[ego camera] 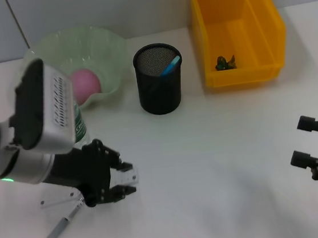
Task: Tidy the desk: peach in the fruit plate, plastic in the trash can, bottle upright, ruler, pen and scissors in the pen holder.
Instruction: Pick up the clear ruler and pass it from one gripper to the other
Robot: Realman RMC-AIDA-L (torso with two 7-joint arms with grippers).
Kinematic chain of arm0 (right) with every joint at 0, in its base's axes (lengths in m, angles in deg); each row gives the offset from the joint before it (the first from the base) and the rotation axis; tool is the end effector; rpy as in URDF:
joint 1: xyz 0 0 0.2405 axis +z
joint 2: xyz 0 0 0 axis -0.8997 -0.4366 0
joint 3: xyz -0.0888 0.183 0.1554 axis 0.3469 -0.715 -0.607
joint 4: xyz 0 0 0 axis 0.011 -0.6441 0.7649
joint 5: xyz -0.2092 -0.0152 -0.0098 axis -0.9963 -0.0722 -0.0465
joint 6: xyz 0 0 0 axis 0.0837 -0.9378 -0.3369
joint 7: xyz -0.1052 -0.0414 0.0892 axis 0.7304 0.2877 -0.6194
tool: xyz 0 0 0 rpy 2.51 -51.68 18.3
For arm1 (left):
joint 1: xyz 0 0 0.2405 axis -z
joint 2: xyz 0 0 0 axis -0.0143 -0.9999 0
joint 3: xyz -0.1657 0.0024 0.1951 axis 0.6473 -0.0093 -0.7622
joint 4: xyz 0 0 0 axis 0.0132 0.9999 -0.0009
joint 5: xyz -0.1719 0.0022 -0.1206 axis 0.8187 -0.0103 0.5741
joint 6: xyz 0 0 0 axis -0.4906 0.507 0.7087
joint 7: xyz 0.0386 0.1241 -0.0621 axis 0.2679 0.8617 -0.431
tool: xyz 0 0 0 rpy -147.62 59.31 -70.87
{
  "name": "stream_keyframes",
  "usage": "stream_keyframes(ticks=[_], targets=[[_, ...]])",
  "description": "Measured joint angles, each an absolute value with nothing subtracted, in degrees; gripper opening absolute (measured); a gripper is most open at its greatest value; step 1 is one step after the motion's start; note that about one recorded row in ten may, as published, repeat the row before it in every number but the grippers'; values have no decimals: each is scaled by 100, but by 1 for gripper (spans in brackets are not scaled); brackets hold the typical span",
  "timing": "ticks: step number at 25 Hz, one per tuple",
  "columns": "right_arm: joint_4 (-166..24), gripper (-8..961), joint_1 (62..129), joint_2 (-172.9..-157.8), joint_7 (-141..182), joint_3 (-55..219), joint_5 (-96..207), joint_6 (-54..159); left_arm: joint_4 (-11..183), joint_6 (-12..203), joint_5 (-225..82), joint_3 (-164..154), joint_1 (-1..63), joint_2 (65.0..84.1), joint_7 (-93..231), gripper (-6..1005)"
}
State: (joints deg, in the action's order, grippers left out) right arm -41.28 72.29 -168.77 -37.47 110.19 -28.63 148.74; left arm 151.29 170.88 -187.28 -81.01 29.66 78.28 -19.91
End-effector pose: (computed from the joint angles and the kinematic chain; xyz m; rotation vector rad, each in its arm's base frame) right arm 0.3359 0.2074 0.0434 -2.4205 0.5634 1.0003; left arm -0.1905 0.3326 -0.0385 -3.0666 0.1933 0.1997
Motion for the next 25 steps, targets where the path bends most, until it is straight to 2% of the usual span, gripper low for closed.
stream_keyframes(ticks=[9,13,15,25], targets=[[-4124,719,7232,-16984,-3455,10785,-2852,14904,16465,17078,-17656,-8032,2367,7820,-2242,398],[-4240,716,7176,-17144,-2960,10430,-2850,15024,17031,16511,-16505,-8003,1859,7834,-2239,402],[-4317,715,7164,-17164,-2866,10381,-2847,15044,17094,16198,-15989,-8024,1696,7838,-2190,404],[-6566,707,7342,-17204,-599,9319,-2834,15493,16839,14539,-13664,-9131,1082,7844,-629,415]])
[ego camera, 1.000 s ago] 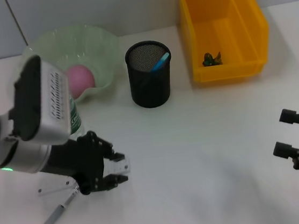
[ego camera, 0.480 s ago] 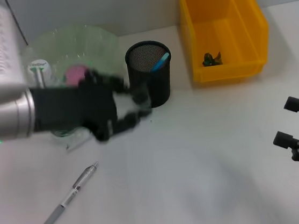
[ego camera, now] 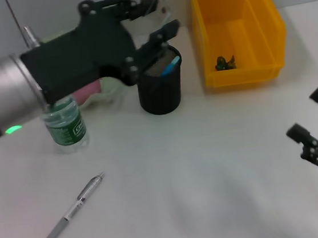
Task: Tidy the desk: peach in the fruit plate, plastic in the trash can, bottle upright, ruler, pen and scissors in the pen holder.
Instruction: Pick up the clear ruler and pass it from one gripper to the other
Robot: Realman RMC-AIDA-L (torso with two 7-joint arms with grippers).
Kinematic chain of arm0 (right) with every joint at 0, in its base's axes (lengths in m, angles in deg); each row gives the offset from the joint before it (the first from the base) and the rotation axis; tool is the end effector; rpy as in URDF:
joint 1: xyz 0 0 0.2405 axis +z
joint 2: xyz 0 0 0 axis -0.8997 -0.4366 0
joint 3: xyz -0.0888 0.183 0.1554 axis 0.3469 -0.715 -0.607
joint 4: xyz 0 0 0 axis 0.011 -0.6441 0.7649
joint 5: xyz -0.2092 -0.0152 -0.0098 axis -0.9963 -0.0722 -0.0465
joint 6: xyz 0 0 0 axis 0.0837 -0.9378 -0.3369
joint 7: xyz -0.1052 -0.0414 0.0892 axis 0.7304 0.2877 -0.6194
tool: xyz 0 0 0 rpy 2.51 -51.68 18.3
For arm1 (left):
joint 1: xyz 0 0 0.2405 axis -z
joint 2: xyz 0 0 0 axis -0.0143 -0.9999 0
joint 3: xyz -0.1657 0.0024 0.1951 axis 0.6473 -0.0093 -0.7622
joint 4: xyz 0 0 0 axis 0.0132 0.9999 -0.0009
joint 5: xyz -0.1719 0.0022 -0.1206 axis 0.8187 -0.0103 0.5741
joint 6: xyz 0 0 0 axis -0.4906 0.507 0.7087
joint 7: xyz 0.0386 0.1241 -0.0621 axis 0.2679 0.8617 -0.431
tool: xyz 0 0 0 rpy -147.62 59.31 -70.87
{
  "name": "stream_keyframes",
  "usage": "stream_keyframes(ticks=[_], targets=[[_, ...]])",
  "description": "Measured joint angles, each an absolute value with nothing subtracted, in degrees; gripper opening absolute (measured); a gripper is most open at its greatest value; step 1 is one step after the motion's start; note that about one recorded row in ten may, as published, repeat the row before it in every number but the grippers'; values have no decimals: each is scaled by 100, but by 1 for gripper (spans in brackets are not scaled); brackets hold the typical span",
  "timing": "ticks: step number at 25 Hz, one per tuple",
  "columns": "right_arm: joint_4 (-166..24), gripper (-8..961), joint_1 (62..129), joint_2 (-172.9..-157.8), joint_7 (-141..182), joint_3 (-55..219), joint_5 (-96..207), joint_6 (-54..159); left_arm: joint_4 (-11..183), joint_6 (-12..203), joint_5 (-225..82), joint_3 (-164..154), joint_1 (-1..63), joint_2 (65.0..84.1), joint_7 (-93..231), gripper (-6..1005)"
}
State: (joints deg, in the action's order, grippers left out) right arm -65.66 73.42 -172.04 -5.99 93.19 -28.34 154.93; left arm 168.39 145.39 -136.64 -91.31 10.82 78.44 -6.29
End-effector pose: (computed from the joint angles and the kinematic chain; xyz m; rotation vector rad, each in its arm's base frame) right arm 0.3183 0.1818 0.0038 -1.9873 0.2970 1.2017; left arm -0.1062 0.3137 0.0057 -2.4806 0.1499 -0.8811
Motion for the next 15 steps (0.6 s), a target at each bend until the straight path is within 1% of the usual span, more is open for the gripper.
stream_keyframes(ticks=[3,7,8,15], targets=[[-7446,705,7452,-17207,405,9078,-2833,15544,16478,13845,-12721,-9813,1068,7846,246,418],[-8356,702,7642,-17226,1473,8834,-2833,15474,16135,13454,-11748,-10293,1089,7862,1200,422],[-8691,701,7741,-17236,1884,8759,-2833,15361,15862,13337,-10950,-10587,1127,7873,1978,424],[-9534,696,8051,-17252,2757,8492,-2837,14808,15215,13345,-9394,-11125,1291,7875,3598,431]])
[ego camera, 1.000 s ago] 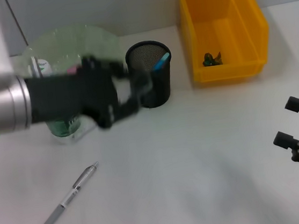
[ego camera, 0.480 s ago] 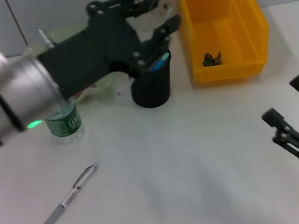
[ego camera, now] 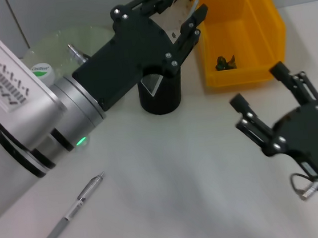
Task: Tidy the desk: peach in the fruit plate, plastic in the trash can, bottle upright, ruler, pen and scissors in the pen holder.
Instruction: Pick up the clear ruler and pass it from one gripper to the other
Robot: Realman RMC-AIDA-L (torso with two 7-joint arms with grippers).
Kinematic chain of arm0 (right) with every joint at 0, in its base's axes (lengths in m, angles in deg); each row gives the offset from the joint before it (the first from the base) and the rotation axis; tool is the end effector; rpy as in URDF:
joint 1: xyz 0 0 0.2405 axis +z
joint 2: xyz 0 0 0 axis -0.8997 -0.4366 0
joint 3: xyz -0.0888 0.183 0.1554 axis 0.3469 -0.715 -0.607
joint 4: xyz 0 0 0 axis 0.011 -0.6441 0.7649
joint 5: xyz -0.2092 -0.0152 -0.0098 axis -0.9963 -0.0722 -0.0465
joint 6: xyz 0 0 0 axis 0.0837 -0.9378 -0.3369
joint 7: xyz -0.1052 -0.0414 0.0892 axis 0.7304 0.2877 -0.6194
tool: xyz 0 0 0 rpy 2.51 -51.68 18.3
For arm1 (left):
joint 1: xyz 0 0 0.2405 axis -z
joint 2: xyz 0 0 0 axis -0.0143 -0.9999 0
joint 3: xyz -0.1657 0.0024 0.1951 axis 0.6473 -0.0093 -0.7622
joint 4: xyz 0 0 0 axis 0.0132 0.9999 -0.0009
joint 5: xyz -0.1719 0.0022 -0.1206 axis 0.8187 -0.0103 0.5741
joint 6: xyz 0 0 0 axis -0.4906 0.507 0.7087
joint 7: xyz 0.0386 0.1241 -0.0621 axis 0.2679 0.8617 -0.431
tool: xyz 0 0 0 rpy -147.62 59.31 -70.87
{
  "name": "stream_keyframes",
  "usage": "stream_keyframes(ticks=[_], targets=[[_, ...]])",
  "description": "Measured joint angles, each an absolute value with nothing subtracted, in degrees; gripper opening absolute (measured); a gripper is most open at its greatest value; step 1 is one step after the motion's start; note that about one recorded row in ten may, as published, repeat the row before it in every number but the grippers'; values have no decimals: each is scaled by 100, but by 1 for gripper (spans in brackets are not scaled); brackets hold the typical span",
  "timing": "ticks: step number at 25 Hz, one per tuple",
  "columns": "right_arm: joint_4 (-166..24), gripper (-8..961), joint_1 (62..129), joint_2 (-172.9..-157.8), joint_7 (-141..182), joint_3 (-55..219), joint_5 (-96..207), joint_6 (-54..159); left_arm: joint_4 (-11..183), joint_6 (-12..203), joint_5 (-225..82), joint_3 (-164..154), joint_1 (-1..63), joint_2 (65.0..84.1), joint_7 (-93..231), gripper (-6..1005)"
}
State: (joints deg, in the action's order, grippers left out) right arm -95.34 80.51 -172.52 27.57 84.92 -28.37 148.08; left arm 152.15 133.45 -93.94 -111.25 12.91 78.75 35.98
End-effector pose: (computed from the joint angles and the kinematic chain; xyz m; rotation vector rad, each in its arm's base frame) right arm 0.2590 0.2024 -0.0557 -1.7404 0.1946 1.1382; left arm -0.1056 0.3110 -0.0520 -2.2410 0.1399 -1.0528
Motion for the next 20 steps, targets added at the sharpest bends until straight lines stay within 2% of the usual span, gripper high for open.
stream_keyframes(ticks=[20], targets=[[-10299,680,8698,-17259,3083,8053,-2892,13798,14546,13476,-8577,-11500,1527,7875,4374,452]])
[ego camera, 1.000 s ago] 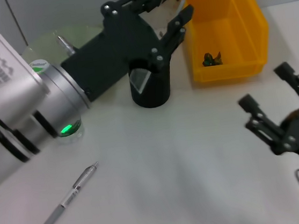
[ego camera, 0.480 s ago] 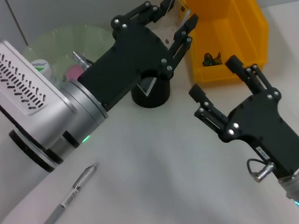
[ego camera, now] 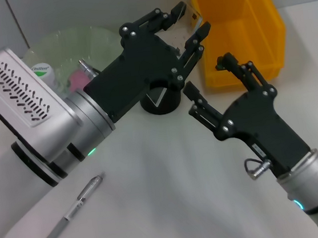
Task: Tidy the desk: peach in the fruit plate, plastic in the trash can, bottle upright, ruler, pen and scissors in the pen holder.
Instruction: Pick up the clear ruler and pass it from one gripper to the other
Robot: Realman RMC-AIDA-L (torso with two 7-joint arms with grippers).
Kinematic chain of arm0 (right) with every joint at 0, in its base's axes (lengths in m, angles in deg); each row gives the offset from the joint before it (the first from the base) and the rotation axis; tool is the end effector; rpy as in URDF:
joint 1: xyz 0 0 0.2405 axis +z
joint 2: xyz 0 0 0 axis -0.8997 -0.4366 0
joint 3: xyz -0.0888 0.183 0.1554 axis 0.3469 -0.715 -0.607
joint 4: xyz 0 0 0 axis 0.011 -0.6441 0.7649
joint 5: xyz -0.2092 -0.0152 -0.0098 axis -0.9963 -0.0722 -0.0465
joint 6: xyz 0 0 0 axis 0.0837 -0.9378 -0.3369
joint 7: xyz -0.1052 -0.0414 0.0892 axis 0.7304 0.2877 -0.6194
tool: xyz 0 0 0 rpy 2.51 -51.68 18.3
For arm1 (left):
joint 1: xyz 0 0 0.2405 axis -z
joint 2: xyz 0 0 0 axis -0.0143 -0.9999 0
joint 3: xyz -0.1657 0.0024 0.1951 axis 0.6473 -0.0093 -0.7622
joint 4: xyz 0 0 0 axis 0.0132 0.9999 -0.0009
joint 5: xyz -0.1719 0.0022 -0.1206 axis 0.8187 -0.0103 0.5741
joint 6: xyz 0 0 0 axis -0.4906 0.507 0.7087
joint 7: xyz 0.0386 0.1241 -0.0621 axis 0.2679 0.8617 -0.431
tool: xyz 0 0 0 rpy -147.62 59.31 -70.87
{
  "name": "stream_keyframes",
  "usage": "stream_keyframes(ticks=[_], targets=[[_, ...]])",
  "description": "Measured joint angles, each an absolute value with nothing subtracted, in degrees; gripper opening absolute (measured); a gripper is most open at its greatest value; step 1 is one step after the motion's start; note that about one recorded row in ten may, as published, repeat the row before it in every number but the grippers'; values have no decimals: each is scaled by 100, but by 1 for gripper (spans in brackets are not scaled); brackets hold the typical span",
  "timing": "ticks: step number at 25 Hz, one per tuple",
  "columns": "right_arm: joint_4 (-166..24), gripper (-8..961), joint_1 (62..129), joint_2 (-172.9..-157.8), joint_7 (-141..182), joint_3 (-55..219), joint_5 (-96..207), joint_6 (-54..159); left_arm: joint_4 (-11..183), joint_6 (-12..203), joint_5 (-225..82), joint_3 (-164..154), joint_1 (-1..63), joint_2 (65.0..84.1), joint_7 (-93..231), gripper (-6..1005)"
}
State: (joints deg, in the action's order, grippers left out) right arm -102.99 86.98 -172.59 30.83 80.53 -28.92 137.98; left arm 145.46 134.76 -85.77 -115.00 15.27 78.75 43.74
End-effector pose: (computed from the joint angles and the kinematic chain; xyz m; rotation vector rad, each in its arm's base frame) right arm 0.2272 0.2356 -0.0817 -1.7992 0.2673 1.1285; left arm -0.1164 0.3108 -0.0701 -2.2463 0.1286 -1.0370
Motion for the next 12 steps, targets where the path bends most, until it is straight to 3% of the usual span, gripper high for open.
stream_keyframes(ticks=[12], targets=[[-10520,671,9036,-17259,3083,7892,-2910,13293,14355,13599,-8565,-11484,1569,7875,4380,465]])
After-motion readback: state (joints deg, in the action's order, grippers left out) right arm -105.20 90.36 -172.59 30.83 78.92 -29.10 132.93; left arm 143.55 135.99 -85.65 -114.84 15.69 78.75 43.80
